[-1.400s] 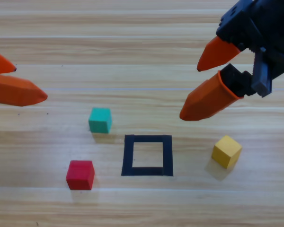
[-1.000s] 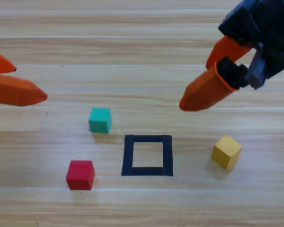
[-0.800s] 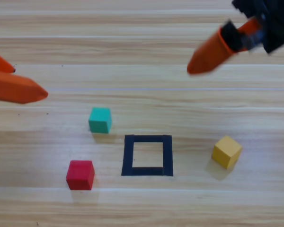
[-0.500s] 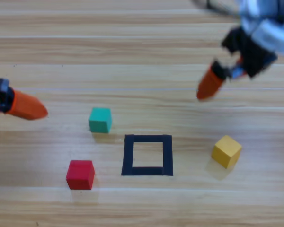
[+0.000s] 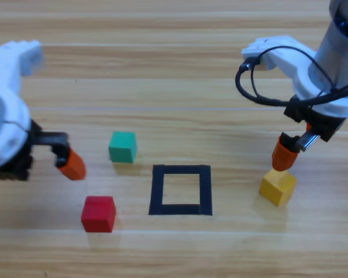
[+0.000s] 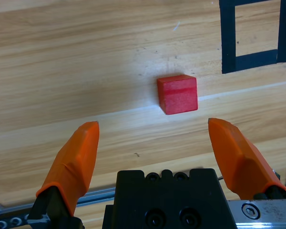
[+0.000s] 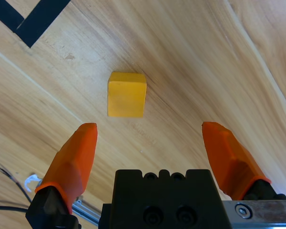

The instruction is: Stack the blocks in the rectangular block: red at the bottom, yellow in the middle, green on top

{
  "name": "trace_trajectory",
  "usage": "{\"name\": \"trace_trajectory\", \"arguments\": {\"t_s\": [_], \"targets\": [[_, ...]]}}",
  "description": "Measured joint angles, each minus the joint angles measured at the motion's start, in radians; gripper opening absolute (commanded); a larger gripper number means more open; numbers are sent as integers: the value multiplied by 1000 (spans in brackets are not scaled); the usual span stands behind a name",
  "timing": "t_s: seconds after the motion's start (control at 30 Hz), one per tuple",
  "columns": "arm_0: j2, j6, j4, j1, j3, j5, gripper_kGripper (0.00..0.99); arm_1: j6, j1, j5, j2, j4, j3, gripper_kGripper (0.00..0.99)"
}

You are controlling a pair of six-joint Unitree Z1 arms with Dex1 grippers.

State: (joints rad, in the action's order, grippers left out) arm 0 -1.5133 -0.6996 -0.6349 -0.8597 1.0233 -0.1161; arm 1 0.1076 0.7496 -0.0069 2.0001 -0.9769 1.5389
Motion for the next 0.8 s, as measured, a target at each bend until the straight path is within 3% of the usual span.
{"name": "trace_trajectory", "arguments": {"t_s": [0.5, 0.63, 0.7, 0.73, 0.8], "targets": [[-241, -132, -13, -134, 112, -47, 971, 20, 3, 22, 103, 54, -12, 933], [-281, -162, -13, -151, 116, -56, 971, 20, 8, 22, 133, 74, -12, 816], [-305, -165, -13, -158, 119, -61, 971, 20, 11, 22, 165, 86, -19, 807], [-315, -168, -13, -159, 122, -65, 971, 20, 12, 22, 180, 91, -22, 755], [-330, -171, -13, -161, 130, -73, 971, 20, 15, 22, 197, 94, -24, 518]]}}
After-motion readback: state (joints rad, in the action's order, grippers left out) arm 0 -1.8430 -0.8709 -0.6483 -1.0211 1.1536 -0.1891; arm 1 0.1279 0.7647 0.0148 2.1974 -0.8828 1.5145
